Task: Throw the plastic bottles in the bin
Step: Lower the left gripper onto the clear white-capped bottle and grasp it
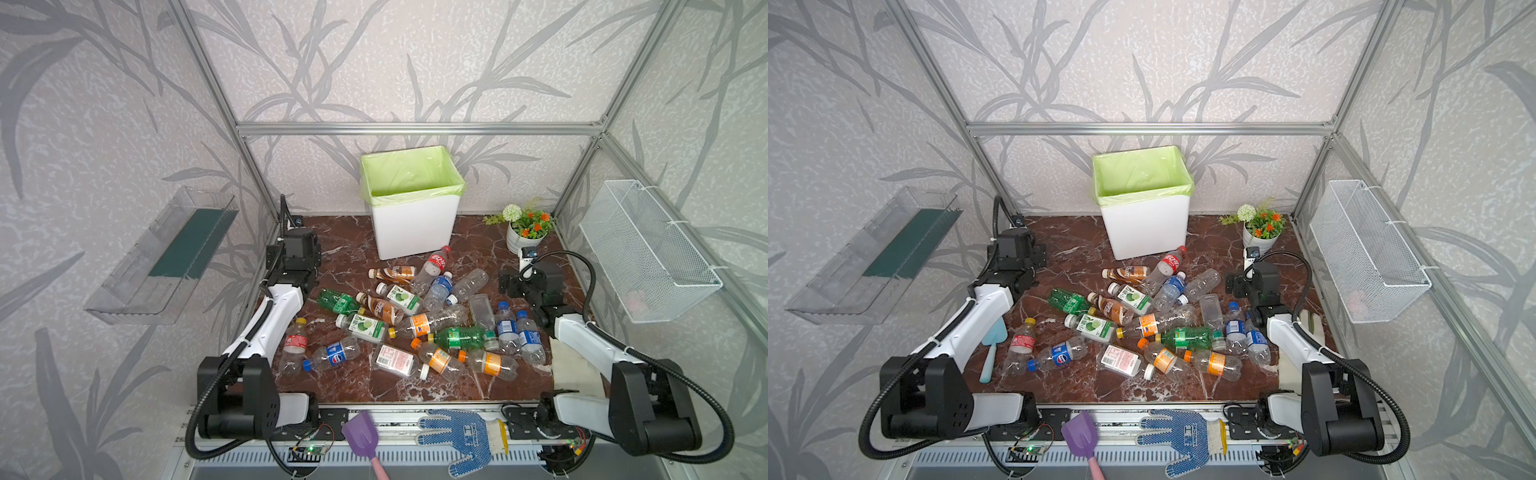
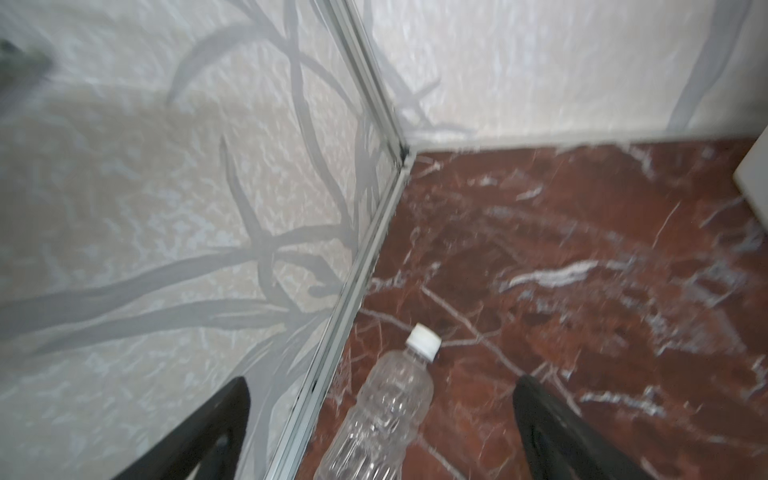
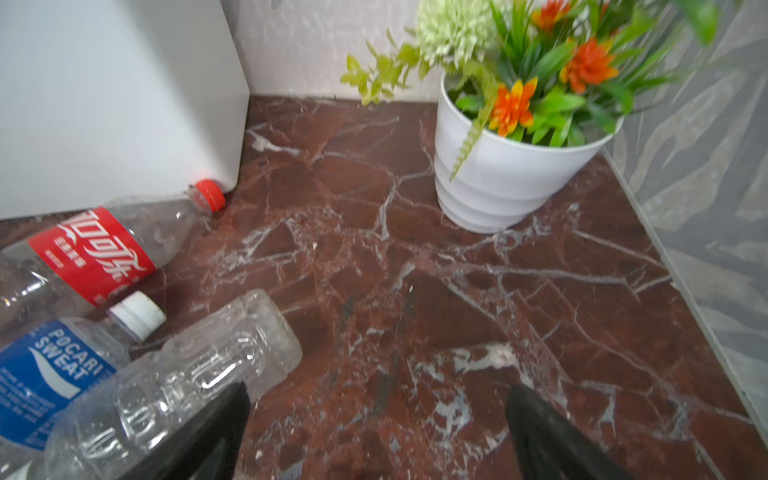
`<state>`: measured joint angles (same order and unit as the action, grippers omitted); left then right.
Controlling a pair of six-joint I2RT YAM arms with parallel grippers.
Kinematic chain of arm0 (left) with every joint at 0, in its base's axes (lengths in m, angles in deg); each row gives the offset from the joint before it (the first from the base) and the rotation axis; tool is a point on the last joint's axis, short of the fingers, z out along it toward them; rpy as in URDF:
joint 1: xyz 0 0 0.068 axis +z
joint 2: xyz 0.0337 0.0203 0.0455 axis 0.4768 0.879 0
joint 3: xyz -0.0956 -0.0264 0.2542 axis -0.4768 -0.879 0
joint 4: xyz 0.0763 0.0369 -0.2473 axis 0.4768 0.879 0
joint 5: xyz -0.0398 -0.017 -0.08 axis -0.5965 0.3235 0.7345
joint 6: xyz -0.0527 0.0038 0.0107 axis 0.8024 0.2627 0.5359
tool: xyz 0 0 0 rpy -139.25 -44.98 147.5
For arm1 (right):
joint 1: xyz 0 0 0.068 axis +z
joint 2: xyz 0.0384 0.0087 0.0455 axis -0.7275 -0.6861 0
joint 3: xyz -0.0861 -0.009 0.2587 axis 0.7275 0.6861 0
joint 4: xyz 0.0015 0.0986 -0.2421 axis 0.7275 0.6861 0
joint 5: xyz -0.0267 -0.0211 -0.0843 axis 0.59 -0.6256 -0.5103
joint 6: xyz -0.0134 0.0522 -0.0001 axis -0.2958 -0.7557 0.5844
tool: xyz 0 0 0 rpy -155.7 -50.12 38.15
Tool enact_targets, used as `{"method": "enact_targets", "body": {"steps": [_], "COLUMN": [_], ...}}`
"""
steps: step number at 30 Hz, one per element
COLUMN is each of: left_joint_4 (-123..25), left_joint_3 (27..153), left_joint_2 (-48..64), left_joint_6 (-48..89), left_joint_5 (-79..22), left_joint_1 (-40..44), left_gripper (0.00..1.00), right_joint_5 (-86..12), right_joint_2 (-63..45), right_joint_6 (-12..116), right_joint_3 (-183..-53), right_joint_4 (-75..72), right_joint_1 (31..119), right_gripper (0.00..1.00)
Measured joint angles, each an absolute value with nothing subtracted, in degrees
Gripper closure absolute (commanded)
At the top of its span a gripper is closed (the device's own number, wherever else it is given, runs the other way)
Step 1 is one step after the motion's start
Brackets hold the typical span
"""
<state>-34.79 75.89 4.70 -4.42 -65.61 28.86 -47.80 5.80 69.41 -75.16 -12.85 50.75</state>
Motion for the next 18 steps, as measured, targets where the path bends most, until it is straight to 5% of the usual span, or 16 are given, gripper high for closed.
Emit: {"method": "enact_targets", "body": {"steps": [18], "left_joint_4": [-7.36], "left_joint_3": [95.03], "left_joint_2": [32.04], "left_joint_6": [-2.7], "left_joint_5": [-66.81], "left_joint_1": [34.96], "left_gripper": [0.05], "right_joint_5": [-47.6], "right_joint_2": [4.77], "right_joint_6": [68.16], "right_joint_3": [-77.41], "right_joint_4": [-3.72], "right_joint_1": [50.75], "right_gripper": [0.03]}}
